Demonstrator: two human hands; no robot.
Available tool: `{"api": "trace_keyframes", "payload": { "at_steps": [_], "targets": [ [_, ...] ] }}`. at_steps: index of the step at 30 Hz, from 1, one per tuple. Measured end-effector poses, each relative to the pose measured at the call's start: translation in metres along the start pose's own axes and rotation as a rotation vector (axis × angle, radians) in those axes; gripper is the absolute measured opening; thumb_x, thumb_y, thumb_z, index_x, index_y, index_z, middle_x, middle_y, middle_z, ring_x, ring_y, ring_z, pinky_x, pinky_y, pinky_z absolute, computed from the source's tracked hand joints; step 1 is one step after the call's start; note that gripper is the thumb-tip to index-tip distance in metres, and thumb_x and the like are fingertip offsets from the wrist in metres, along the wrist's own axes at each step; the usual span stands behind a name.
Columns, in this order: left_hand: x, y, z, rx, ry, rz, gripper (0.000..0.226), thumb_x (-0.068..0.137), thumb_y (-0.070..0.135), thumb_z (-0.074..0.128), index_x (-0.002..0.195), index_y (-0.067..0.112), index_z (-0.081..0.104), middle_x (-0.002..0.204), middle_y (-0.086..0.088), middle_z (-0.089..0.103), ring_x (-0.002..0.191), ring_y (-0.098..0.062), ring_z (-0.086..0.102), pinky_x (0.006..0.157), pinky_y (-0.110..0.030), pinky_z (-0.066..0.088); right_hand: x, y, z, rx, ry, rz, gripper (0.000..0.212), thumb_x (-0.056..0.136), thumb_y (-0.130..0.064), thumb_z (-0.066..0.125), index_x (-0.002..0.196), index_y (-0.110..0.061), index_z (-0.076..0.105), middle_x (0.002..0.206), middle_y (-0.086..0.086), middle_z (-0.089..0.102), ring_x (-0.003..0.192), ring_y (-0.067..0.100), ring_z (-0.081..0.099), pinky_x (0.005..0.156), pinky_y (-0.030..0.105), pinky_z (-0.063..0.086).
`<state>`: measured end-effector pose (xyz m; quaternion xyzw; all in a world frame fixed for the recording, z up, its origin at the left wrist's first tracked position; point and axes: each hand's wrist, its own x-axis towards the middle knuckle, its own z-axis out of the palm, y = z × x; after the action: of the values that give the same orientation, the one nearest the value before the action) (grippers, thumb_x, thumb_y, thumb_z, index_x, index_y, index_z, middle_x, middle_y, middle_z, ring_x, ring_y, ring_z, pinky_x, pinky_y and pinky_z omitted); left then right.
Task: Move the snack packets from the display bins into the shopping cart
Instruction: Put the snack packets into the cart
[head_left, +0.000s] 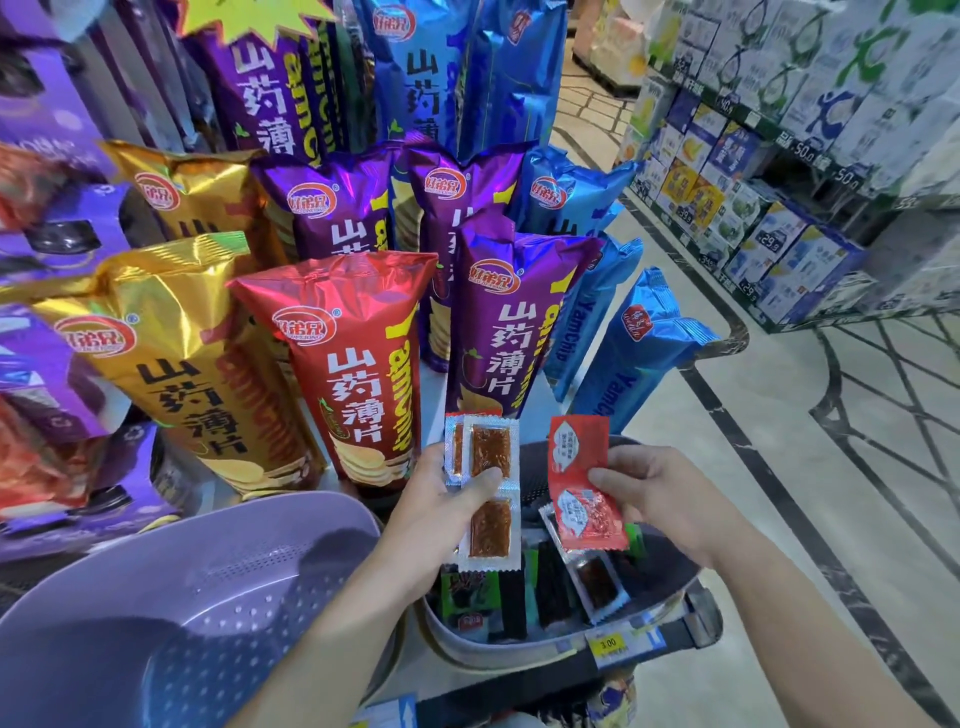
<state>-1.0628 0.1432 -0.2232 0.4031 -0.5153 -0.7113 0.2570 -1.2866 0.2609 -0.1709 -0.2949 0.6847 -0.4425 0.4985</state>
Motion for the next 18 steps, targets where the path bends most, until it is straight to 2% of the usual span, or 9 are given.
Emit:
{"api": "trace_keyframes", "payload": {
  "at_steps": [2, 4, 8, 10, 12, 15, 18],
  "targets": [
    [-0.001, 0.002, 0.001, 0.010, -0.014, -0.004, 0.030, 0.097, 0.024, 0.077, 0.123, 0.031, 0.063, 0.118, 0.011, 0.078, 0.113, -0.013, 0.074, 0.105, -0.051, 0.056, -0.003, -0.006, 0.011, 0.114, -0.048, -0.065, 0.017, 0.091, -0.015, 0.070, 0.104, -0.006, 0.078, 0.107, 0.019, 0.077, 0.094, 0.035, 0.076, 0.078, 0.038, 0.063],
    [-0.002, 0.003, 0.001, -0.003, -0.035, -0.004, 0.032, 0.096, 0.030, 0.076, 0.125, 0.027, 0.062, 0.120, 0.005, 0.078, 0.115, -0.019, 0.074, 0.105, -0.055, 0.056, -0.002, -0.006, 0.026, 0.106, -0.037, -0.096, 0.013, 0.092, -0.015, 0.071, 0.099, -0.007, 0.078, 0.103, 0.019, 0.078, 0.089, 0.033, 0.076, 0.073, 0.036, 0.062],
    [-0.004, 0.006, 0.003, -0.124, -0.057, -0.044, 0.051, 0.089, 0.050, 0.069, 0.129, 0.022, 0.058, 0.118, -0.005, 0.079, 0.111, -0.027, 0.076, 0.101, -0.053, 0.058, 0.005, 0.004, 0.057, -0.010, -0.015, -0.128, 0.014, 0.099, -0.014, 0.068, 0.106, -0.003, 0.073, 0.098, 0.018, 0.078, 0.089, 0.041, 0.075, 0.081, 0.058, 0.061],
    [-0.005, 0.007, 0.002, -0.112, -0.067, -0.051, 0.059, 0.083, 0.054, 0.075, 0.130, 0.023, 0.057, 0.116, -0.002, 0.080, 0.108, -0.025, 0.078, 0.095, -0.049, 0.061, 0.006, 0.007, 0.067, 0.012, 0.008, -0.126, 0.014, 0.098, -0.014, 0.070, 0.105, -0.002, 0.073, 0.095, 0.019, 0.078, 0.082, 0.044, 0.074, 0.079, 0.062, 0.057],
    [-0.005, 0.006, 0.002, -0.043, -0.075, -0.024, 0.066, 0.076, 0.047, 0.083, 0.131, 0.023, 0.057, 0.115, 0.001, 0.080, 0.107, -0.022, 0.077, 0.096, -0.047, 0.061, 0.008, 0.007, 0.070, 0.043, -0.002, -0.139, 0.012, 0.096, -0.015, 0.074, 0.100, -0.005, 0.074, 0.090, 0.022, 0.076, 0.070, 0.039, 0.070, 0.070, 0.056, 0.054],
    [-0.006, 0.003, 0.002, 0.003, -0.072, 0.008, 0.064, 0.074, 0.040, 0.084, 0.131, 0.025, 0.059, 0.115, 0.003, 0.079, 0.107, -0.018, 0.077, 0.097, -0.046, 0.061, 0.011, 0.006, 0.063, 0.048, -0.057, -0.153, 0.014, 0.094, -0.021, 0.076, 0.095, -0.007, 0.076, 0.088, 0.022, 0.075, 0.068, 0.034, 0.070, 0.064, 0.043, 0.057],
    [-0.007, 0.003, 0.000, -0.029, -0.076, 0.011, 0.059, 0.076, 0.039, 0.083, 0.130, 0.030, 0.059, 0.117, 0.004, 0.079, 0.110, -0.019, 0.076, 0.100, -0.049, 0.059, 0.021, 0.012, 0.039, 0.104, 0.051, -0.092, 0.014, 0.095, -0.020, 0.075, 0.087, -0.009, 0.077, 0.082, 0.018, 0.072, 0.065, 0.028, 0.069, 0.061, 0.038, 0.061]
  ]
}}
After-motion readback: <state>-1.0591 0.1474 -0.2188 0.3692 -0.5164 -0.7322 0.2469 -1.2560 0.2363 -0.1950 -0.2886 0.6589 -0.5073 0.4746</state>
